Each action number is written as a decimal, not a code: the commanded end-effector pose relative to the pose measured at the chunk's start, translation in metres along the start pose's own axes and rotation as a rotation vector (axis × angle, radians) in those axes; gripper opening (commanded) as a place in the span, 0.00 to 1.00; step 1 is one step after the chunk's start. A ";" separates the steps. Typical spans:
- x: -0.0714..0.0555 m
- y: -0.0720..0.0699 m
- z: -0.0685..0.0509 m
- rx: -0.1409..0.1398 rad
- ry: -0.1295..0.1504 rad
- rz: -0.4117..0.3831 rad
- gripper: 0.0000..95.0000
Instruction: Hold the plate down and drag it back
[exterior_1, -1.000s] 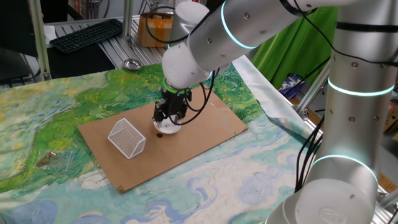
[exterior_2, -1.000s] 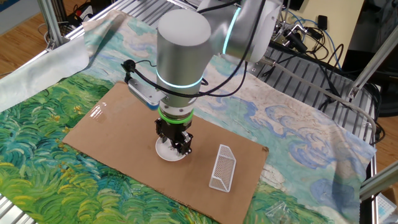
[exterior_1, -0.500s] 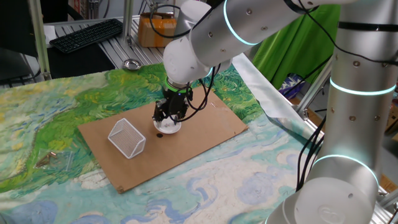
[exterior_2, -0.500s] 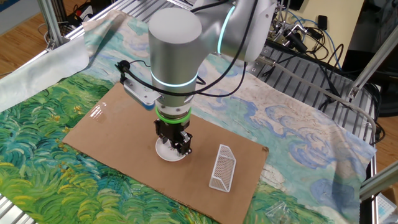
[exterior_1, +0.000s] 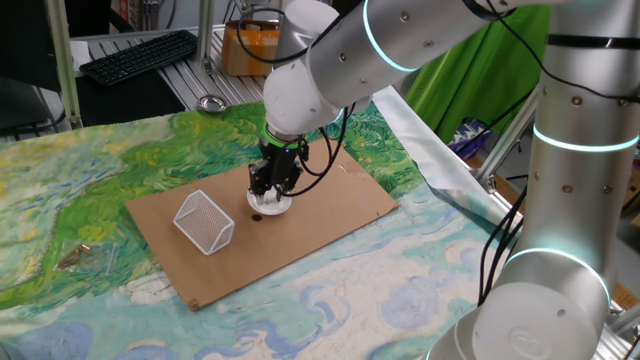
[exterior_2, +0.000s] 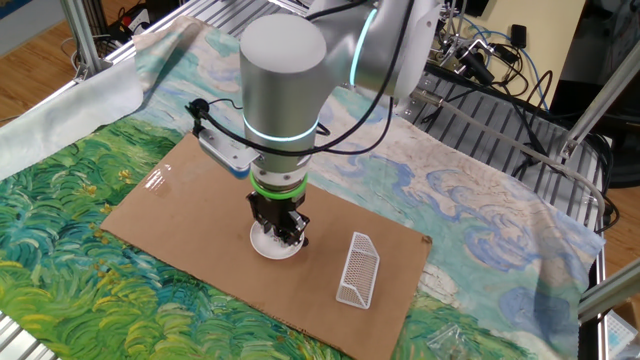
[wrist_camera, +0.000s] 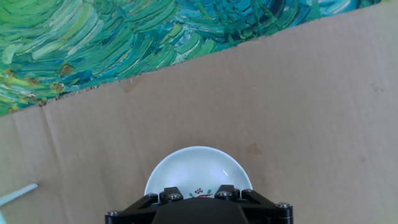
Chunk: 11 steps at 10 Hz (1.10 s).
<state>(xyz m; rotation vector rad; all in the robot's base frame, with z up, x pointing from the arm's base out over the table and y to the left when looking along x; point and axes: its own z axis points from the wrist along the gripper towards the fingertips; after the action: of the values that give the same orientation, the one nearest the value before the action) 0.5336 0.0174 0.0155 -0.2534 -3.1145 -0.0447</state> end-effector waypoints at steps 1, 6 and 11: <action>0.000 0.001 -0.002 0.000 -0.001 -0.007 0.20; 0.000 0.001 -0.002 -0.003 -0.001 -0.041 0.20; 0.000 0.002 -0.004 0.001 -0.002 -0.028 0.20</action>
<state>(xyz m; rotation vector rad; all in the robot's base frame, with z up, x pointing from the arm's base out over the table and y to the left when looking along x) 0.5344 0.0202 0.0184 -0.2076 -3.1191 -0.0492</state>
